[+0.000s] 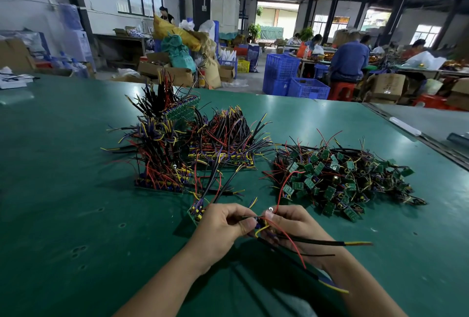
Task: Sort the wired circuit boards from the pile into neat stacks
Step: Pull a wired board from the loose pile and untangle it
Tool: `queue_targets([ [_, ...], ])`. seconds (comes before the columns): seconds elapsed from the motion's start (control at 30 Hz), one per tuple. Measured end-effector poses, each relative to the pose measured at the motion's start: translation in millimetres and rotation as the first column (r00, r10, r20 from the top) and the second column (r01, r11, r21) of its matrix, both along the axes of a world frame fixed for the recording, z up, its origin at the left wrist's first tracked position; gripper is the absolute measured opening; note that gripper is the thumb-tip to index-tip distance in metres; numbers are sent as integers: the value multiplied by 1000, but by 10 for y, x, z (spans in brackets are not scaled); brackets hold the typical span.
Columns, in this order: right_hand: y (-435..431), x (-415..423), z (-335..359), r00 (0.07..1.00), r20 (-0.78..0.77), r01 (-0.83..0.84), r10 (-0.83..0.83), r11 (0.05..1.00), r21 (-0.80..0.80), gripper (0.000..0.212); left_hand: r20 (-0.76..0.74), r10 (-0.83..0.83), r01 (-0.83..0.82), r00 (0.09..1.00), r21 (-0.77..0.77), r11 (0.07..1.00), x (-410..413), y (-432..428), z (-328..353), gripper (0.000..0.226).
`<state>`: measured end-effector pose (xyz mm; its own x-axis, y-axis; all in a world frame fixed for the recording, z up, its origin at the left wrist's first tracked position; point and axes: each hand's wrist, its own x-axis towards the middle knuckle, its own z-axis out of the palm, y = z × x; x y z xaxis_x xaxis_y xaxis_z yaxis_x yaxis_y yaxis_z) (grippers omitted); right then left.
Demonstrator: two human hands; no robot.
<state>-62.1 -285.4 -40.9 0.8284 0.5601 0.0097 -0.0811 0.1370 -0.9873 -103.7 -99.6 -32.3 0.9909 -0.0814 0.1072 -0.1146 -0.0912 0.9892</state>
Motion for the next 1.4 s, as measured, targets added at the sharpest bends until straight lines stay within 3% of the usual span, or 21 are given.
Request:
queue_targets([
  [0.23, -3, 13, -1, 1000, -18, -10, 10, 1000, -12, 34, 11, -1, 1, 1000, -12, 1000, -2, -2, -8, 16],
  [0.4, -28, -11, 7, 999, -35, -39, 40, 999, 18, 28, 6, -40, 40, 999, -37, 999, -3, 17, 7, 22],
  [0.57, 32, 26, -2, 996, -63, 67, -65, 997, 30, 30, -1, 1, -1, 1000, -127, 992, 4, -21, 38, 9],
  [0.73, 35, -2, 44, 987, -154, 63, -44, 990, 125, 29, -52, 0, -11, 999, -223, 975, 23, -43, 18, 17],
  [0.97, 48, -67, 118, 966, -259, 57, -4, 979, 198, 19, -196, -191, 66, 962, -509, 858, 26, -52, 54, 13],
  [1.13, 43, -65, 113, 948, -319, 50, 7, 985, 168, 39, -232, -188, 28, 954, -557, 830, 30, -78, 85, 11],
  [1.3, 50, -78, 171, 923, -385, 72, 26, 969, 237, 33, -236, -221, 20, 946, -639, 769, 23, -68, 92, 13],
  [1.4, 60, -81, 210, 933, -360, 134, -32, 955, 263, 13, -214, -196, -3, 957, -683, 730, 38, -56, 96, 16],
])
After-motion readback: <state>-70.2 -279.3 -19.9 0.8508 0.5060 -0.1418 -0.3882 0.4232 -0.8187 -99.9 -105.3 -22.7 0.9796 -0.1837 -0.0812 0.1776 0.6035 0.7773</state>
